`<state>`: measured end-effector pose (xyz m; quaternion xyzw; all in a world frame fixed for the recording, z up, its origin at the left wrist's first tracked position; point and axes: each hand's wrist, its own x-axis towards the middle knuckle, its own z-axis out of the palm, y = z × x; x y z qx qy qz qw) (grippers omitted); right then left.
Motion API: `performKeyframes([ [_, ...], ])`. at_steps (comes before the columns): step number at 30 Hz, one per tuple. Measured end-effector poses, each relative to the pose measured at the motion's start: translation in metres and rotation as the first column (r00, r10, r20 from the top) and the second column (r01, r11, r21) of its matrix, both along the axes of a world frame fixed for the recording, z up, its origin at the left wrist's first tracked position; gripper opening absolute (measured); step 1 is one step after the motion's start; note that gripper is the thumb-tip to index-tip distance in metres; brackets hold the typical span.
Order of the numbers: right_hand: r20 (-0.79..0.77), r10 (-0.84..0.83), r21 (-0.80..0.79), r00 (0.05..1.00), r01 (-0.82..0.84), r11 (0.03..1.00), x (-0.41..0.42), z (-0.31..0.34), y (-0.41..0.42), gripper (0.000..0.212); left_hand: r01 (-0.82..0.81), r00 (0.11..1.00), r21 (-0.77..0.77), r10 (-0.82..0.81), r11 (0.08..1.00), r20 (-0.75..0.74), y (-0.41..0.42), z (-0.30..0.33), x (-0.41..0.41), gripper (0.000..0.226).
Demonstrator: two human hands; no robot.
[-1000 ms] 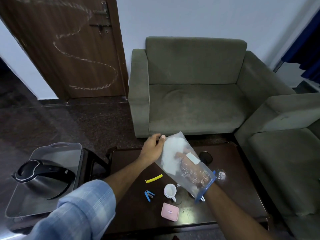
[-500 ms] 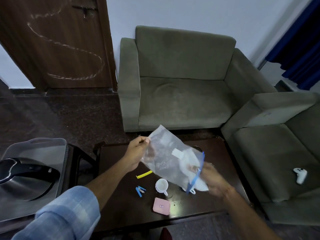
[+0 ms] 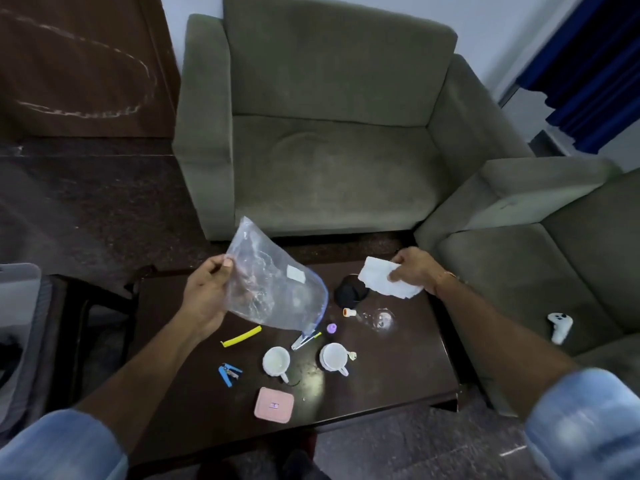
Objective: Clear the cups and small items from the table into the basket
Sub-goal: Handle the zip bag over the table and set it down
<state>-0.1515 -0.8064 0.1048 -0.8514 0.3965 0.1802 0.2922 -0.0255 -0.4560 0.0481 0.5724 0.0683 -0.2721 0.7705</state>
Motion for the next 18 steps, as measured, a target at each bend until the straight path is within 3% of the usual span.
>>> performKeyframes([
  [2,-0.043,0.039,-0.032,0.998,-0.041,0.999,0.014,-0.017,-0.014,0.014,-0.012,1.0,-0.002,0.012,1.0,-0.012,-0.011,-0.007,0.0,0.012],
  [7,-0.167,0.152,-0.07,0.974,-0.166,0.984,0.038,-0.064,-0.034,0.037,-0.019,0.999,-0.022,0.018,1.0,-0.038,-0.036,-0.031,-0.006,0.012],
  [18,-0.368,0.276,-0.109,0.888,-0.336,0.936,0.064,-0.14,-0.043,0.051,0.029,0.998,-0.052,-0.032,0.998,-0.049,-0.1,-0.065,-0.022,0.013],
])
